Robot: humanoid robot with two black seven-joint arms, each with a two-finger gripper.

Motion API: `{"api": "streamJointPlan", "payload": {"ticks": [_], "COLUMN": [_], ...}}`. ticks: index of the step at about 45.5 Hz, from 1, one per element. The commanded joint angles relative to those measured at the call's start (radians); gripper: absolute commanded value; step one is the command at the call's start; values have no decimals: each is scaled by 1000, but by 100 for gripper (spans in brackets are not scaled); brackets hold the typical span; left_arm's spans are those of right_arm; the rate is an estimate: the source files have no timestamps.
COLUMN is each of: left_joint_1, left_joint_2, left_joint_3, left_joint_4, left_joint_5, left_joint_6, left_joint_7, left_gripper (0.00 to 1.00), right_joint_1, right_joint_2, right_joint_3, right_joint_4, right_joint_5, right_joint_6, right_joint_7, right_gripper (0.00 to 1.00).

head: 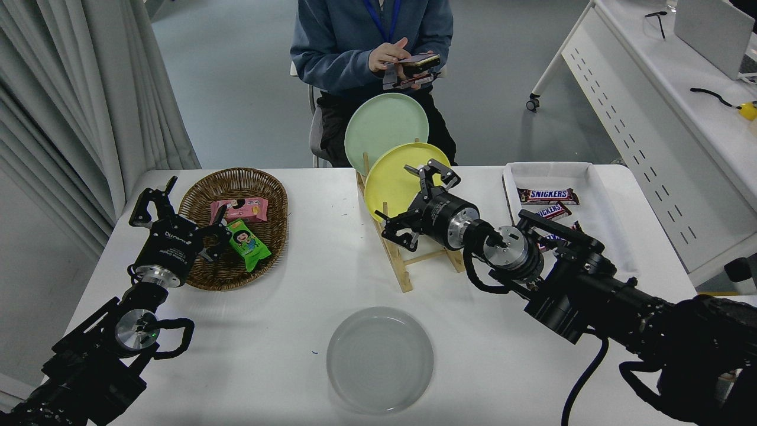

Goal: Place the plate on the table

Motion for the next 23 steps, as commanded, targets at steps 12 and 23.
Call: {"api": "streamJointPlan", "payload": {"ticks": [12, 23], "left_joint_1": [0, 0], "left_joint_2": [0, 0], "left_joint_3": [0, 0], "left_joint_4": [0, 0], "left_joint_5": [0, 0], "left_joint_6": [0, 0], "left_joint_7": [0, 0], "left_gripper": [100, 100], "right_joint_1": [-166, -232], "right_joint_2": [-39, -54], "right_joint_3": [483, 604], "right_joint_4": [-58, -136], "right_joint_5": [-401, -422], "right_joint_6": [138, 273], "right_joint_7": [71, 71], "right_gripper": [100, 100]}}
